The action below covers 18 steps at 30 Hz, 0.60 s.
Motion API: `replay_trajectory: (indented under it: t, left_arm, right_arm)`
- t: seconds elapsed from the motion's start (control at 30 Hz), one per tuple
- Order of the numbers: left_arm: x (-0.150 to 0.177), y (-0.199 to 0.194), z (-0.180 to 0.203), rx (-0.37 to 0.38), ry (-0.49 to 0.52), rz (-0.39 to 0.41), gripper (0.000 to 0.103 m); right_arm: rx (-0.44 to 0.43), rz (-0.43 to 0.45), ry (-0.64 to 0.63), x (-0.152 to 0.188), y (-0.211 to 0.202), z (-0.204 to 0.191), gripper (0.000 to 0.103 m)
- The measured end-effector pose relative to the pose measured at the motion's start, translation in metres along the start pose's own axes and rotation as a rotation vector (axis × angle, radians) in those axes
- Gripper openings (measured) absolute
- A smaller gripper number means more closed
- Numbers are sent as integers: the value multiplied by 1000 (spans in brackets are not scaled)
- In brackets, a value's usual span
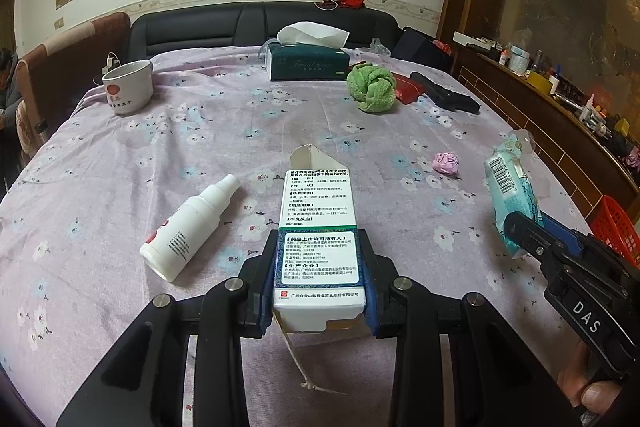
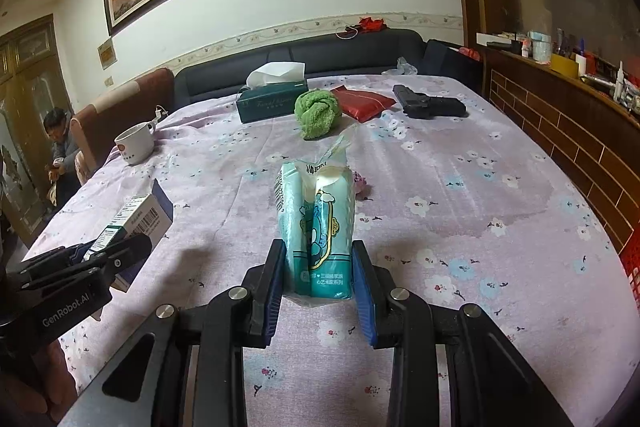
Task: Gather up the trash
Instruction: 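Lift and hold the medicine box and tissue pack above the table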
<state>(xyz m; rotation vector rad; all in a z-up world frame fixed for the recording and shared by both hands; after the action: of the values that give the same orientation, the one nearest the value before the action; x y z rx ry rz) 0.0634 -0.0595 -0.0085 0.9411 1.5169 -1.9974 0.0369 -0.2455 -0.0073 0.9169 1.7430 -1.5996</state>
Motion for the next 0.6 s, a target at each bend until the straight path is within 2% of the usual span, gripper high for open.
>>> replay_trajectory:
  t: [0.6]
  left_arm:
    - [1,4,-3,0,-17,-14,33]
  right_arm:
    - [13,6,-22,0,-1,-3,35]
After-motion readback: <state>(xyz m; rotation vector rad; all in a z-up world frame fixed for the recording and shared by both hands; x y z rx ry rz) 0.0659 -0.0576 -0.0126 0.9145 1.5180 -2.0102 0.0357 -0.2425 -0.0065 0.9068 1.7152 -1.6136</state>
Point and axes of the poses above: each gripper's, at about its wrist camera, not at the fingertips, and y roughly the way its jaws point, z to its right, x to its underside, the point moved 5 cm from there along y, roughly the way its jaws point, and after that the axes turned 4 degrees about x, right-handed, at the moved point
